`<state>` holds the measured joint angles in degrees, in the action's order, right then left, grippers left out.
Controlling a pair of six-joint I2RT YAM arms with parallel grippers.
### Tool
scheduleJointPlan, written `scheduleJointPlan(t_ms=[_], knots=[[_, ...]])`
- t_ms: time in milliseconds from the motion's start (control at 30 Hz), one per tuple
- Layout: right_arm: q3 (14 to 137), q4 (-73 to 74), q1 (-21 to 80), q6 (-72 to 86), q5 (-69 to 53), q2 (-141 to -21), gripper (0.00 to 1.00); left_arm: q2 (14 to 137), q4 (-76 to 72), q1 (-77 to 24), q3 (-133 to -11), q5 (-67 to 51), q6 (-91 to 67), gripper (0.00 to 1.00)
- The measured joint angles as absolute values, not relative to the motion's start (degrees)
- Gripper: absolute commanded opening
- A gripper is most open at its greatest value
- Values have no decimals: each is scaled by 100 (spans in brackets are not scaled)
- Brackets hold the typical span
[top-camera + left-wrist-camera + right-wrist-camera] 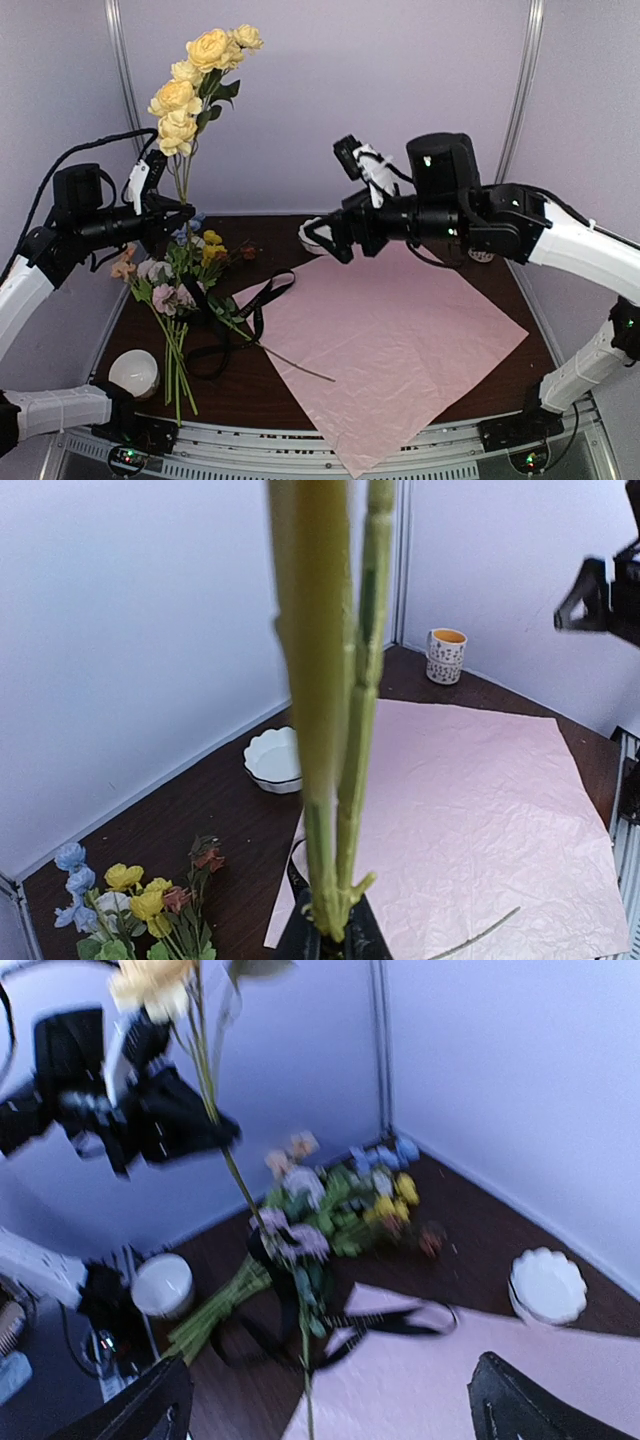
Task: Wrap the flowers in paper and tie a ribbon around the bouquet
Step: Pass from the left arm to the right
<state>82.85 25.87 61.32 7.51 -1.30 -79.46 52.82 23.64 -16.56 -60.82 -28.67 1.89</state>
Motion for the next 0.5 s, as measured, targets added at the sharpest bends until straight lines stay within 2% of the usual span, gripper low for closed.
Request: scheduleJointPlan(t_ms=[133,333,500], knots=[[10068,1234,6132,941,-1061,-9240,92,5293,2401,-1872,-6020,-2950,250,0],[12484,360,6134,1855,-2084,-11292,88,5391,2414,-2180,-6020,-2995,349,0],[12988,-521,6062,3153,-2545,-12304,80,5402,2543,-2185,-6016,-3041,362,0]])
